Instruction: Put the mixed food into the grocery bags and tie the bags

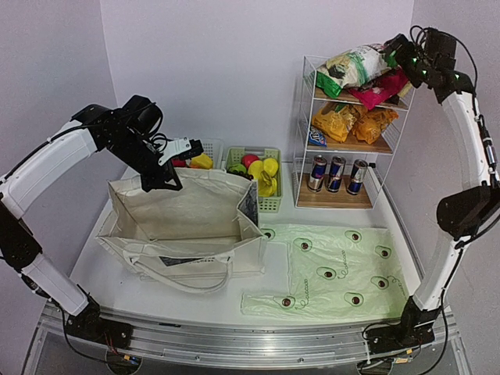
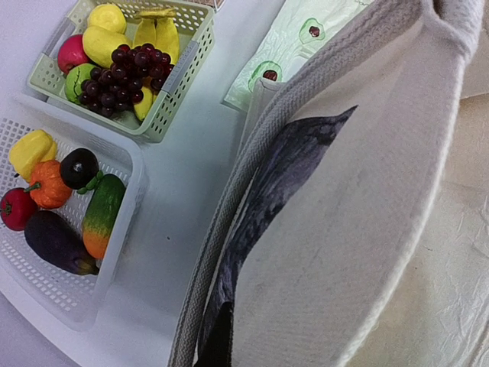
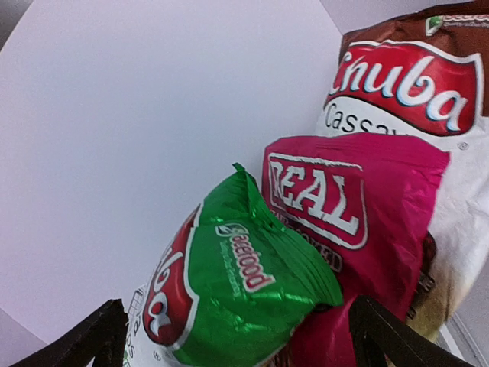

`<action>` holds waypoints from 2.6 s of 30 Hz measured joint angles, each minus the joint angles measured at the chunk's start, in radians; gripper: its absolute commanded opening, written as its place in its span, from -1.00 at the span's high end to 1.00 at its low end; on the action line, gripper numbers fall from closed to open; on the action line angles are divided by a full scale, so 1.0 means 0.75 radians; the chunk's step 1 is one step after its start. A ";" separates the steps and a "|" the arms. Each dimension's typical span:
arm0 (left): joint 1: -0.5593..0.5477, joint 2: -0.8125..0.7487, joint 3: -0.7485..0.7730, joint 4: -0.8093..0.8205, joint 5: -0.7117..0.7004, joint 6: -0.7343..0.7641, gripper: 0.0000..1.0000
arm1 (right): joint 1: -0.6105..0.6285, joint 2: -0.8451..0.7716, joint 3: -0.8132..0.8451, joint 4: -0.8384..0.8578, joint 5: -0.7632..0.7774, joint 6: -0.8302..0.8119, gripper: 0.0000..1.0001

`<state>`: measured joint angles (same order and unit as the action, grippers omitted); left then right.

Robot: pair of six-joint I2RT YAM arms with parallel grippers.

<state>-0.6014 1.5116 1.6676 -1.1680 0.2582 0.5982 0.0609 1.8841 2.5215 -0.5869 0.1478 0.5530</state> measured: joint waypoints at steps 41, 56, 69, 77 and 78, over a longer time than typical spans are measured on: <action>0.000 0.000 -0.038 0.106 -0.029 -0.036 1.00 | -0.051 -0.167 -0.088 0.600 -0.453 0.251 1.00; 0.000 0.045 -0.023 0.149 -0.068 -0.007 1.00 | 0.510 -0.357 -0.306 0.778 -0.757 0.364 1.00; 0.004 0.087 -0.001 0.161 -0.075 0.044 1.00 | 1.055 -0.218 -0.786 0.952 -1.184 -0.016 1.00; 0.027 0.125 0.013 0.150 -0.007 0.077 1.00 | 1.130 -0.198 -0.864 1.061 -1.319 -0.405 1.00; 0.027 0.129 0.021 0.145 0.002 0.080 1.00 | 1.138 -0.197 -0.874 1.049 -1.316 -0.476 1.00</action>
<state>-0.5808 1.6083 1.6833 -1.0590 0.2594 0.6579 0.9145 1.7362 1.8662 0.1997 -0.8395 0.1960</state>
